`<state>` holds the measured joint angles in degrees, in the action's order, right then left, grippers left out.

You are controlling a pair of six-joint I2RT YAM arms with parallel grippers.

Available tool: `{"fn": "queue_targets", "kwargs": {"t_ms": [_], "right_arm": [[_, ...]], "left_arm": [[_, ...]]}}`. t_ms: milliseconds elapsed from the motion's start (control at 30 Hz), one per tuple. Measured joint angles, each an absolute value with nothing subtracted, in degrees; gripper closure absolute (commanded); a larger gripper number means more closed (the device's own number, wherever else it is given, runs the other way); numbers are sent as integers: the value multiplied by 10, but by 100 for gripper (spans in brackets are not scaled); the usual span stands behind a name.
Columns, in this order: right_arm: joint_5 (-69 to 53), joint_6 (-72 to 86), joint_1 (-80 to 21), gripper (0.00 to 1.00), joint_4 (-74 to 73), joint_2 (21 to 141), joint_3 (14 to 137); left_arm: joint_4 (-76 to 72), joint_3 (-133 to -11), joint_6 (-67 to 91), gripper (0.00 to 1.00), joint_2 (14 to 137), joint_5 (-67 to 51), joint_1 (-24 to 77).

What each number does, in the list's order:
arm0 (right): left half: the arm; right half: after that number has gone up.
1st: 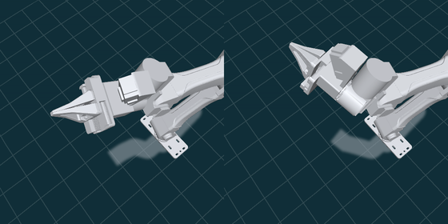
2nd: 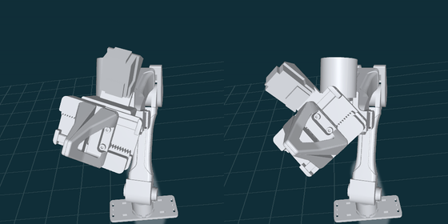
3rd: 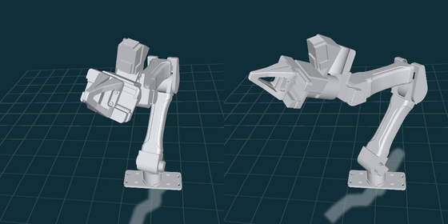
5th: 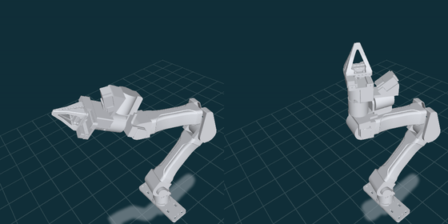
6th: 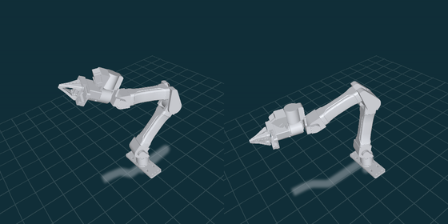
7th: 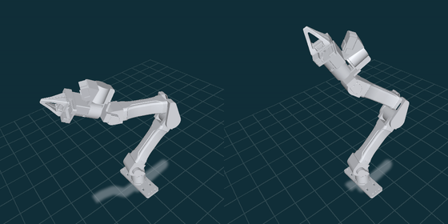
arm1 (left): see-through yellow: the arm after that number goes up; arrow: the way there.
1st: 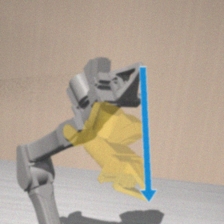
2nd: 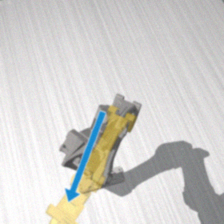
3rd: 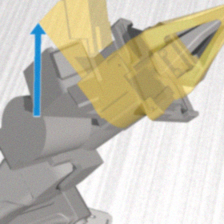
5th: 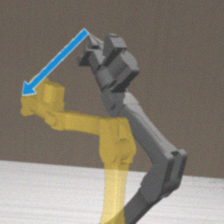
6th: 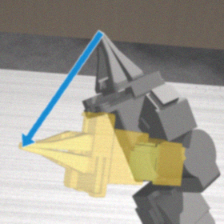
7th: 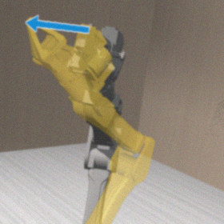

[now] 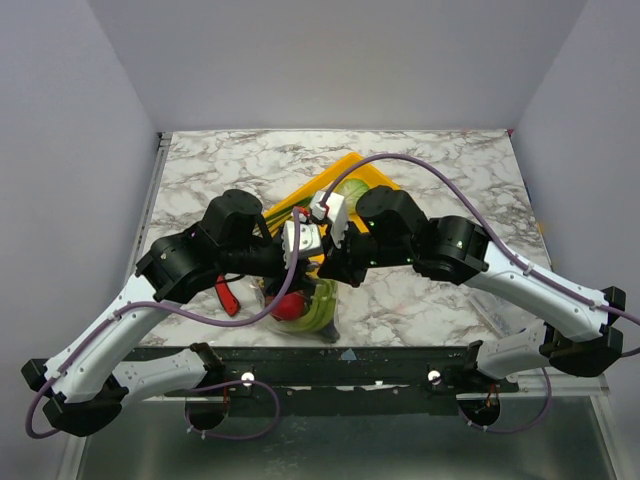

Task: Place the food in the zip-top bag and seal the zipper
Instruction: Zip the zipper food storage bag at the center of the board.

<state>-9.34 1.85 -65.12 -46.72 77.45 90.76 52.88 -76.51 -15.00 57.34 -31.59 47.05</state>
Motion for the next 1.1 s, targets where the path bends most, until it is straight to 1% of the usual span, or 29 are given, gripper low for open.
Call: {"fn": "queue_targets", "kwargs": {"t_ms": [33, 67, 233, 267, 367, 433, 533, 633, 700, 833, 1000, 1033, 1100], "right_arm": [[-93, 19, -651, 100, -466, 775, 907], [-93, 19, -651, 100, -465, 775, 906], [-93, 20, -651, 100, -462, 772, 903], [-93, 20, -651, 100, -462, 772, 903], [-93, 21, -650, 100, -461, 771, 903], [-93, 22, -648, 100, -459, 771, 903], [-93, 25, -648, 100, -455, 771, 903], [-93, 23, -648, 100, -462, 771, 899], [-93, 23, -648, 100, -464, 772, 896], [-93, 21, -648, 100, -464, 772, 896], [-93, 21, -648, 100, -464, 771, 896], [-93, 21, -648, 100, -464, 771, 896], [-93, 21, -648, 100, -464, 771, 895]], "left_arm": [[529, -765, -149, 74, 573, -316, 470], [529, -765, -146, 75, 573, -316, 469], [528, -765, -143, 75, 573, -315, 468], [528, -765, -141, 74, 573, -315, 468], [524, -765, -136, 59, 573, -312, 467], [519, -765, -132, 56, 573, -308, 466], [509, -765, -127, 54, 571, -305, 466], [483, -765, -119, 49, 557, -302, 461], [470, -765, -113, 49, 546, -297, 457], [462, -765, -110, 56, 541, -292, 451], [459, -765, -109, 58, 543, -292, 449], [459, -765, -109, 62, 545, -293, 449], [459, -765, -109, 65, 548, -295, 449]]}}
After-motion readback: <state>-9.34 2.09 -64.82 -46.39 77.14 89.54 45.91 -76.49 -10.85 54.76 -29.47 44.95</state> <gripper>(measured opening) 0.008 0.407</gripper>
